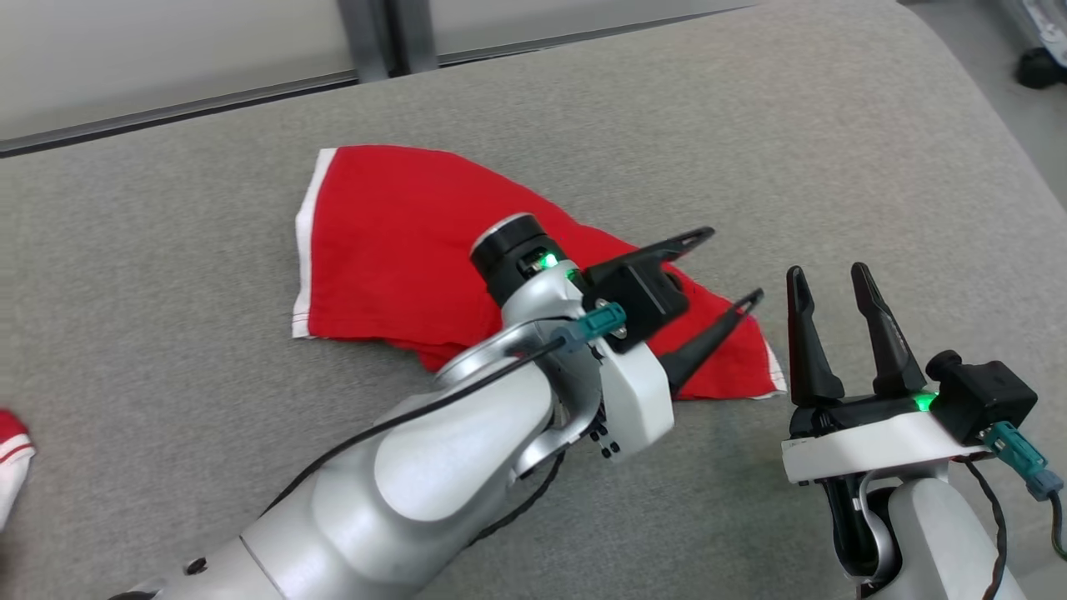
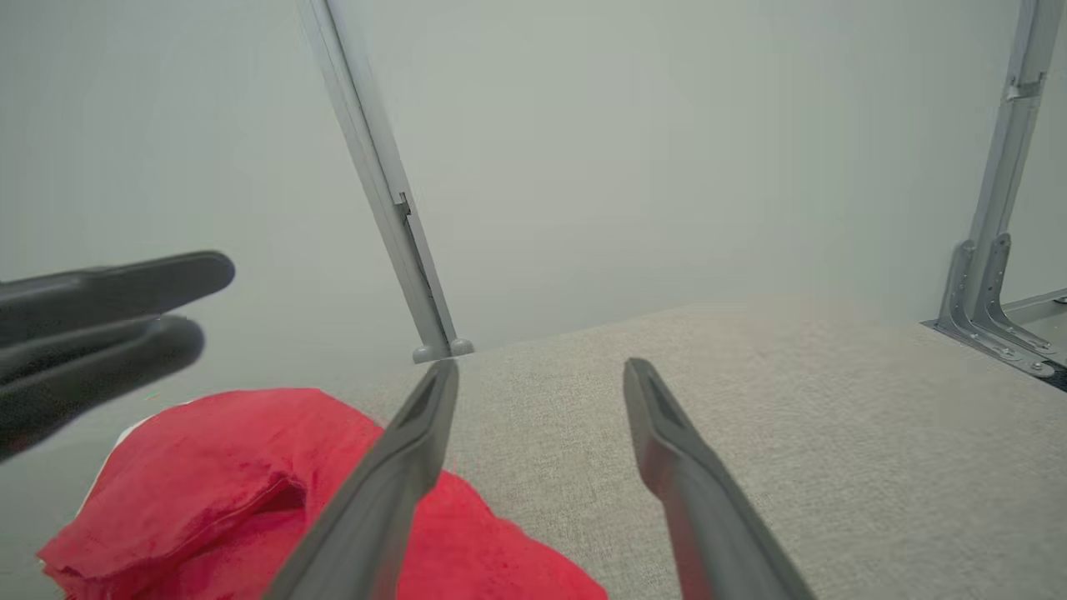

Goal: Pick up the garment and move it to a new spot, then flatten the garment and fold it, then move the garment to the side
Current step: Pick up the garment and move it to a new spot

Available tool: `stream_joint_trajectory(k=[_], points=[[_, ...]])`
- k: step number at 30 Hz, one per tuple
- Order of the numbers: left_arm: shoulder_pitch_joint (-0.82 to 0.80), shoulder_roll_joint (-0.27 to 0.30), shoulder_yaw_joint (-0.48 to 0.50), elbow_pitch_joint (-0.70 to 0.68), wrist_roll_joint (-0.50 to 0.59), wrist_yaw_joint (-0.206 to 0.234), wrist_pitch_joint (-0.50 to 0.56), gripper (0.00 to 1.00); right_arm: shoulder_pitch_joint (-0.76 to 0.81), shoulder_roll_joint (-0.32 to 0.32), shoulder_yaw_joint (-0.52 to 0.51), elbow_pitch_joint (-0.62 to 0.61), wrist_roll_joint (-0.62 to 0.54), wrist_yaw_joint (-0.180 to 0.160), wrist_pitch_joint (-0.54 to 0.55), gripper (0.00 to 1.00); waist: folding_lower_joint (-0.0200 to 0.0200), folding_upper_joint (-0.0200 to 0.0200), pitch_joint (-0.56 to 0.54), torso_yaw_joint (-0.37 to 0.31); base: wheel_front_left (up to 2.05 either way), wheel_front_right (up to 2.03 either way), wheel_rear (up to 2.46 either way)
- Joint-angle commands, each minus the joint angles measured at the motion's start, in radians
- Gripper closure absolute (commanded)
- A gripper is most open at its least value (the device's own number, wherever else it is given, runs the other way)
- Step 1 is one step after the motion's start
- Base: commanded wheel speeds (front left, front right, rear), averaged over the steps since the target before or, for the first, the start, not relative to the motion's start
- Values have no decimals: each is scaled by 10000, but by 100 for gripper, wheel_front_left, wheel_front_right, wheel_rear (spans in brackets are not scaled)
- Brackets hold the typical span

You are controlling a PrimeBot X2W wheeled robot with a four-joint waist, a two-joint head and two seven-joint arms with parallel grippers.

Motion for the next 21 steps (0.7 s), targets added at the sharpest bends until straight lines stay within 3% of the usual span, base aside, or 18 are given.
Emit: stream_joint_trajectory(k=[1, 6, 11, 15, 21], points=[[-146, 50, 148, 169, -108, 131, -201, 0, -19, -22, -21, -25, -110, 26, -10, 0, 0, 0, -17, 351, 0, 0, 0], [-237, 432, 1047, 559, -303, 732, -1131, 0, 33, -22, -132, -234, -369, 26, -12, 0, 0, 0, -205, 1042, 0, 0, 0], [444, 1343, 2264, 324, -767, 999, -2195, 0, 239, -22, -145, -505, -774, 26, -10, 0, 0, 0, -620, 1865, 0, 0, 0], [1702, 2089, 3447, -393, -973, 1306, -2388, 0, 484, -23, -103, -684, -1200, 26, -10, 0, 0, 0, -966, 2583, 0, 0, 0], [4335, 2249, 4958, -1398, -619, 1263, -2380, 0, 948, -23, -75, -692, -1689, 26, -10, 0, 0, 0, -1480, 3501, 0, 0, 0]])
